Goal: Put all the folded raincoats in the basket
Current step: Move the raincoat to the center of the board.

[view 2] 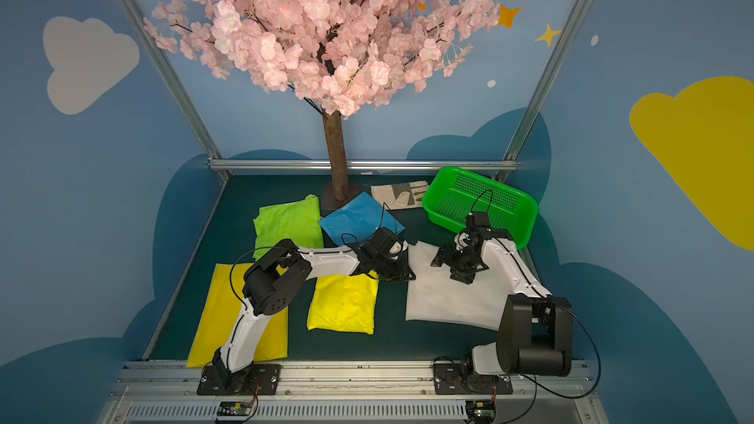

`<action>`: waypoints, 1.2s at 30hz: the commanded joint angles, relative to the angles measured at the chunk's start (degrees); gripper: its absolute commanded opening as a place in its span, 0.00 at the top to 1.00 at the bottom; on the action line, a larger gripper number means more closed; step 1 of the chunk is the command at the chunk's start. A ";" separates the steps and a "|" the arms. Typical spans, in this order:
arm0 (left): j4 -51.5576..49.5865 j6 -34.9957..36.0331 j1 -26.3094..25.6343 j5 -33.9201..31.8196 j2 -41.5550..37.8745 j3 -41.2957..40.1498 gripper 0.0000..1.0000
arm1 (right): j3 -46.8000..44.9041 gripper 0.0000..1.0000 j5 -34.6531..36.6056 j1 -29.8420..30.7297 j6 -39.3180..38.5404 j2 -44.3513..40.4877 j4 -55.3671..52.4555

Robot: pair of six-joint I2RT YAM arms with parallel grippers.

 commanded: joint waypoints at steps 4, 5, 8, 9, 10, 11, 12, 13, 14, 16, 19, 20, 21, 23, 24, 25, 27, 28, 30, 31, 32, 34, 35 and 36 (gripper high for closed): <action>-4.12 1.82 -0.45 -2.29 -1.38 0.97 0.98 | -0.58 0.22 -0.40 -0.22 -0.85 -0.20 -1.42; -4.63 2.13 -0.46 -2.73 -1.98 0.89 0.98 | -0.50 0.22 -0.38 -0.24 -0.91 -0.05 -1.41; -6.92 3.24 -0.45 -3.84 -3.29 1.09 0.98 | -0.30 0.22 -0.28 -0.23 -0.98 0.10 -1.49; -8.02 3.68 -0.49 -4.36 -3.61 1.28 0.98 | -0.17 0.22 -0.25 -0.21 -1.01 0.12 -1.48; -9.52 4.14 -0.45 -5.08 -3.98 1.34 0.98 | -0.01 0.22 -0.29 -0.23 -0.93 0.06 -1.53; -10.99 4.48 -0.43 -5.80 -4.42 1.41 0.98 | 0.07 0.22 -0.10 -0.20 -1.02 0.13 -1.60; -12.07 4.89 -0.32 -6.38 -4.97 1.28 0.98 | 0.17 0.22 -0.11 -0.25 -1.02 0.10 -1.61; -12.81 5.34 -0.21 -6.91 -5.62 0.94 0.98 | 0.30 0.22 -0.04 -0.21 -1.02 0.19 -1.59; -13.41 5.71 -0.20 -7.33 -6.39 0.53 0.97 | 0.45 0.22 -0.10 -0.16 -1.02 0.27 -1.68; -14.81 6.08 0.05 -7.89 -7.80 -0.21 0.98 | 0.70 0.22 -0.08 -0.23 -1.13 0.39 -1.69; -17.54 7.45 0.25 -7.90 -9.90 -0.73 0.97 | 1.41 0.22 0.17 -0.18 -1.14 0.28 -2.03; -18.15 8.13 0.30 -8.04 -10.80 -1.10 0.98 | 1.65 0.22 0.23 -0.21 -1.11 0.19 -2.11; -18.99 8.66 0.33 -8.20 -11.44 -1.30 0.97 | 1.86 0.23 0.51 -0.23 -1.11 0.11 -2.21; -20.96 9.82 0.60 -8.96 -13.13 -1.81 0.98 | 2.24 0.23 0.67 -0.11 -1.11 -0.03 -2.33; -21.55 10.30 0.81 -9.22 -13.63 -2.15 0.98 | 2.29 0.23 0.67 -0.09 -1.11 0.10 -2.36; -22.39 10.68 1.16 -9.50 -14.20 -2.64 0.98 | 2.30 0.23 0.57 -0.11 -1.10 0.15 -2.32; -23.23 11.11 2.23 -9.59 -15.45 -4.07 0.97 | 2.02 0.23 0.26 0.07 -1.03 0.15 -2.14; -23.49 11.43 2.91 -9.57 -16.36 -5.06 0.98 | 1.81 0.23 0.23 0.03 -1.02 0.12 -1.99; -23.87 11.82 4.77 -9.42 -18.52 -7.36 0.98 | 1.80 0.23 0.23 0.18 -1.15 -0.02 -2.00; -24.37 12.12 5.75 -9.16 -19.96 -8.53 0.98 | 1.81 0.23 0.23 0.28 -1.20 -0.17 -1.99; -24.86 12.60 6.71 -9.04 -21.51 -9.82 0.98 | 1.78 0.23 0.23 0.22 -1.25 -0.19 -1.96; -25.84 13.83 8.20 -9.35 -24.90 -12.29 0.97 | 2.12 0.23 0.11 0.34 -1.16 -0.11 -1.87; -26.48 14.40 9.22 -9.47 -26.69 -13.99 0.97 | 2.22 0.23 0.01 0.42 -1.20 0.05 -1.77; -27.13 14.98 10.05 -9.54 -27.91 -15.26 0.97 | 2.38 0.23 0.13 0.63 -1.22 0.14 -1.70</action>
